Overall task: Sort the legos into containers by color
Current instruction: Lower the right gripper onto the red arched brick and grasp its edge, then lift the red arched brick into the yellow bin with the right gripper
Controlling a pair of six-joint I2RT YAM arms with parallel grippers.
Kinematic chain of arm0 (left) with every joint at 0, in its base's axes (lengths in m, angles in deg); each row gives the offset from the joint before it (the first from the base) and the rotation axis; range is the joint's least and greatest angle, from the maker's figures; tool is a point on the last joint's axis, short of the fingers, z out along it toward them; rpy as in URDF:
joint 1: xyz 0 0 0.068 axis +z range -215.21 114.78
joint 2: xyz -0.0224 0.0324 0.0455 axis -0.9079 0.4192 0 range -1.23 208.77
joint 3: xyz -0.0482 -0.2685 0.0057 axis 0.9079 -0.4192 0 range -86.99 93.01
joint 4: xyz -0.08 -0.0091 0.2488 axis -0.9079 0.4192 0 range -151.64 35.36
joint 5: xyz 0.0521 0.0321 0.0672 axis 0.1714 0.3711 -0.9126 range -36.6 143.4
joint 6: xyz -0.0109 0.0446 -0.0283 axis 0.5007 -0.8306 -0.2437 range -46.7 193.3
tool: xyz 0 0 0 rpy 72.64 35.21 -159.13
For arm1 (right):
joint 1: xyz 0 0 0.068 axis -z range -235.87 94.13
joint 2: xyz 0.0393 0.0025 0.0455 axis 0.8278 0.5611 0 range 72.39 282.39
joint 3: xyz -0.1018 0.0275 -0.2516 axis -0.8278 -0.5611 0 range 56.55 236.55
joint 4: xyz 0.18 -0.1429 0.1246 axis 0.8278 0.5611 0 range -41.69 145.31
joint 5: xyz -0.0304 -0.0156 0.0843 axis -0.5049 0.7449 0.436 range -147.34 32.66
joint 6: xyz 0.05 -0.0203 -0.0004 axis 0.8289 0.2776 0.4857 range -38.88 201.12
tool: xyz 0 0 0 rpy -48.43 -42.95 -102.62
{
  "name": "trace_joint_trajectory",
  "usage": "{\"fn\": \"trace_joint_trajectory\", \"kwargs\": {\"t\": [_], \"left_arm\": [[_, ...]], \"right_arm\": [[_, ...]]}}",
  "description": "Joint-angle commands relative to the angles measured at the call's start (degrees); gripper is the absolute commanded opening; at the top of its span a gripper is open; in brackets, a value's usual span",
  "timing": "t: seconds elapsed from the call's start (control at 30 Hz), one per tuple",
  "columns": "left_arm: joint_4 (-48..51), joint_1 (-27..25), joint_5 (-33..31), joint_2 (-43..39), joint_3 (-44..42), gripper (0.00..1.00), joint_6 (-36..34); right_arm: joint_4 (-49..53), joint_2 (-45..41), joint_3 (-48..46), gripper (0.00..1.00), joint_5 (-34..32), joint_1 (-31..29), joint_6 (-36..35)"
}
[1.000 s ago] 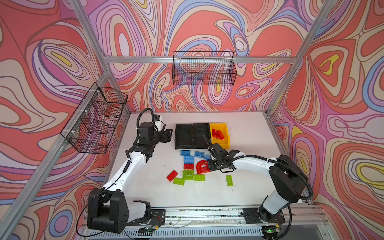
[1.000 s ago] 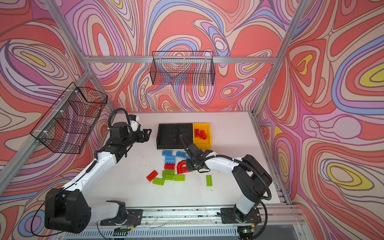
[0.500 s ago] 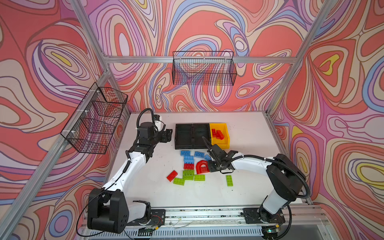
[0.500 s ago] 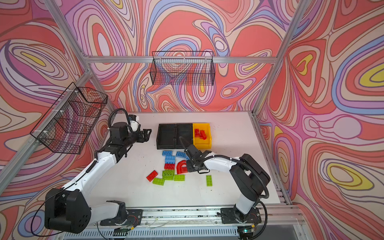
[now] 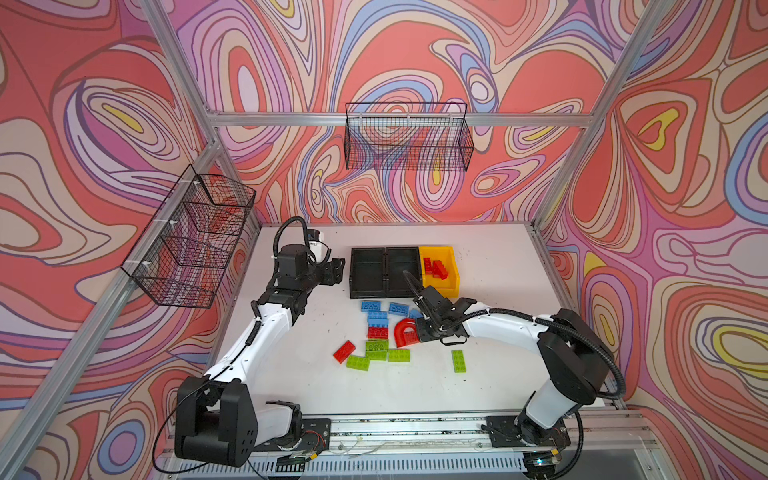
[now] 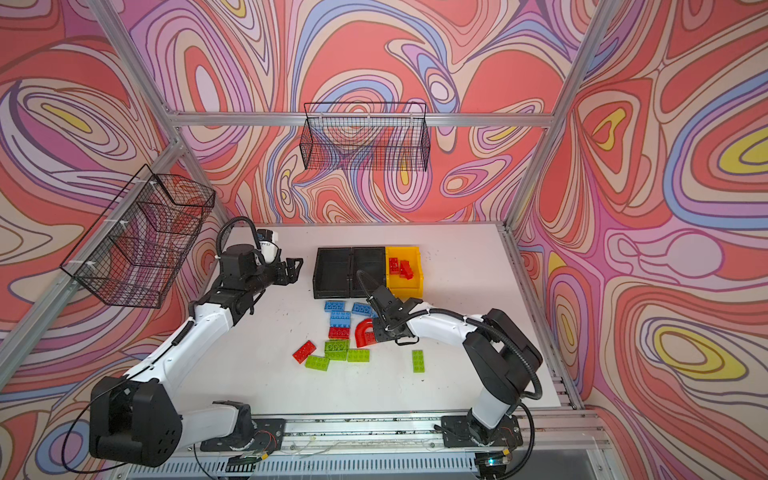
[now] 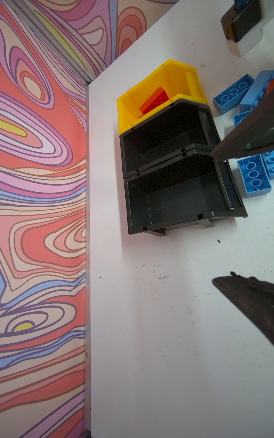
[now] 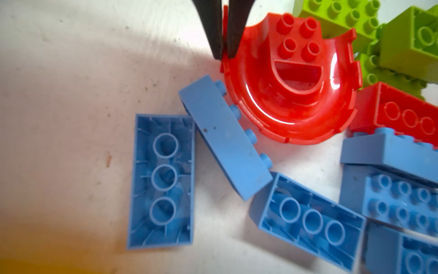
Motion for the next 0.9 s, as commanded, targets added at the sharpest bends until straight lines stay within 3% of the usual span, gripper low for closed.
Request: {"fn": "trace_joint_trajectory", "kwargs": {"t": [0.0,0.23,0.47,0.67,0.87], "left_arm": [[0.90,-0.14,-0.08,-0.36,1.06,0.79,-0.35],[0.84,-0.14,0.06,-0.57,1.04,0.80,-0.27],[1.61,-0.14,-0.12,-1.94,0.68,0.79,0.14],[5.09,-0.58,-2.20,-5.20,0.70,0.79,2.80],[9.25,-1.47,-2.39,-9.70,-3.48,0.78,10.11]], "right_arm": [[3.03,-3.35,3.10,0.00,-2.53,-0.26,0.45],[5.70,-4.75,7.69,0.00,-3.60,2.44,-0.07],[5.96,-3.32,14.47,0.00,-1.48,15.15,-5.00],[6.20,5.41,24.55,0.00,-3.04,22.40,-9.67],[6.36,16.01,33.44,0.00,-6.42,24.15,-13.26]]}}
